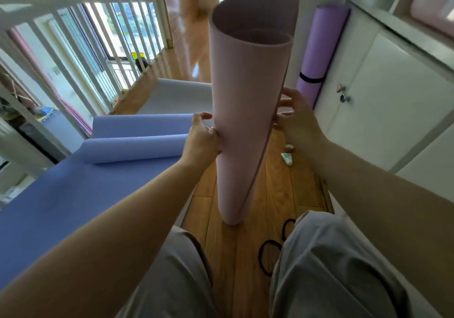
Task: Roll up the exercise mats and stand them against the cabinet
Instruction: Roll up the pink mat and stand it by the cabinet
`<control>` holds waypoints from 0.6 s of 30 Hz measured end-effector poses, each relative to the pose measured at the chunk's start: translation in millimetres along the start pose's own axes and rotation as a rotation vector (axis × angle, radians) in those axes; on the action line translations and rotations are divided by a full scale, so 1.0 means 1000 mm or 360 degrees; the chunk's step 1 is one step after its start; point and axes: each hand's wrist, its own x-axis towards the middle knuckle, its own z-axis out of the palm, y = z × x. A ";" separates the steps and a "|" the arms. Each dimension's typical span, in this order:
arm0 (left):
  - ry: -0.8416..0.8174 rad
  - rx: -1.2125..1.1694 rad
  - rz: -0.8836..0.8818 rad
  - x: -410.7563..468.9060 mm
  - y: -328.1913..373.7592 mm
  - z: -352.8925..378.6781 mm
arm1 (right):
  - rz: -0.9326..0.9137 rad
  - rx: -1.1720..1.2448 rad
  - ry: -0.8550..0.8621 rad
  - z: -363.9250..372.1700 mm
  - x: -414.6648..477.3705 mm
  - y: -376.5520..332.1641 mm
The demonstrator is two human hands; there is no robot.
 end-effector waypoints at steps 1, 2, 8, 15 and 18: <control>-0.0061 0.0009 0.0034 -0.005 0.006 -0.001 | -0.0013 -0.0019 -0.0029 -0.002 -0.001 -0.006; -0.0112 0.0004 0.0015 -0.010 0.011 -0.004 | 0.0044 0.0037 -0.0076 -0.005 -0.003 -0.012; -0.0463 -0.0140 -0.0339 -0.040 0.055 -0.032 | 0.0514 0.0228 -0.0317 -0.030 -0.023 -0.054; -0.0560 -0.0367 -0.0527 -0.053 0.093 -0.057 | 0.0480 0.0141 -0.0393 -0.036 -0.046 -0.088; -0.0624 -0.0375 -0.0486 -0.061 0.102 -0.063 | 0.0466 0.0195 -0.0331 -0.035 -0.051 -0.098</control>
